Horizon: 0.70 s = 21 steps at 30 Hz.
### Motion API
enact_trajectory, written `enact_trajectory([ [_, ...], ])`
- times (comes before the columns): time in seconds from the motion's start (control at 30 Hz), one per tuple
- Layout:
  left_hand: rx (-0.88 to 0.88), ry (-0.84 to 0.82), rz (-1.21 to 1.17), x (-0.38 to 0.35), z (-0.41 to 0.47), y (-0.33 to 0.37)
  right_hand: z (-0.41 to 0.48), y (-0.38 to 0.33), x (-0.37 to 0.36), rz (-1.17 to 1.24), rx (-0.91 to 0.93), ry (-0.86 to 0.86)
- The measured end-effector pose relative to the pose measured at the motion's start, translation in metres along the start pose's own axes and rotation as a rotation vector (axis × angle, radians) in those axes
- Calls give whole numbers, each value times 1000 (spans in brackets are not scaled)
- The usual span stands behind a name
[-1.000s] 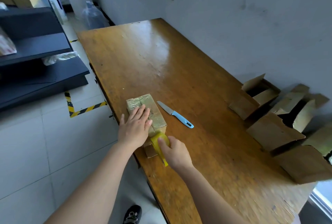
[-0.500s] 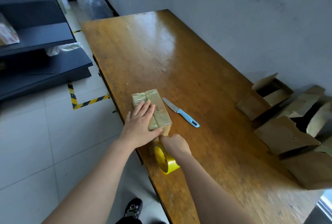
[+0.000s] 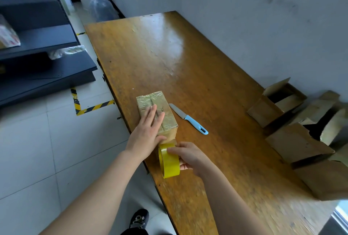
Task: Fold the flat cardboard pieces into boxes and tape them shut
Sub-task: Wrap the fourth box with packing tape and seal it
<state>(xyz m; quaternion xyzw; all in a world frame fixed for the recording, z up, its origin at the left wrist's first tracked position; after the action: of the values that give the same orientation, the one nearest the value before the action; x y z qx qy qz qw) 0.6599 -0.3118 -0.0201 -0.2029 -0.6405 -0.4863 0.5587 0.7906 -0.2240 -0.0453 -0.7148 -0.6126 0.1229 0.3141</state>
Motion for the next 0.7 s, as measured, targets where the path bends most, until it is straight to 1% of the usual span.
enact_trajectory([
  [0.07,8,67,-97,5,-6,1,0,-1,0,3,22,-5],
  [0.1,49,133,-176,9,-12,2,1,-1,1,3,32,-11],
  [0.13,104,240,-269,12,-19,2,1,-1,1,0,38,-13],
  [0.2,232,523,-447,18,-41,4,0,-2,2,-22,45,-5],
  [0.23,306,601,-523,15,-51,4,0,-2,3,-37,49,-1],
  [0.27,384,591,-595,9,-59,6,-1,-2,5,-43,53,-8],
  [0.3,476,510,-668,-1,-63,7,-2,-2,7,-37,54,-23],
  [0.37,646,293,-794,-23,-65,9,-4,-3,16,-13,55,-24],
  [0.4,704,211,-841,-31,-64,9,-4,-4,23,-8,56,23],
  [0.43,745,158,-874,-37,-63,10,-1,-5,31,-26,60,117],
  [0.47,777,130,-900,-42,-62,9,2,-7,41,-72,72,248],
  [0.53,820,120,-974,-50,-61,9,9,-13,59,-277,124,532],
  [0.57,831,117,-1020,-53,-60,9,15,-16,64,-420,149,617],
  [0.6,844,111,-1067,-56,-59,9,23,-17,67,-547,166,644],
  [0.63,859,102,-1116,-57,-58,10,32,-17,68,-649,168,627],
  [0.7,884,90,-1199,-59,-57,10,48,-15,66,-779,160,536],
])
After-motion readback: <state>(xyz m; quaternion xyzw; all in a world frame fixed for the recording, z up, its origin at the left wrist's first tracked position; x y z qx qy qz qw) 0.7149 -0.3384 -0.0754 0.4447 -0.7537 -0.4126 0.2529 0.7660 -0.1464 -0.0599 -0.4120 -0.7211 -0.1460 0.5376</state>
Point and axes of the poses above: each hand's wrist, its own z-axis towards the middle knuckle, its own x-axis out of the back of the hand, y = z × x, the point moved 5 cm from there along z, towards the middle knuckle, and after that the axes turned 6 degrees about -z, right-handed, at the moved point
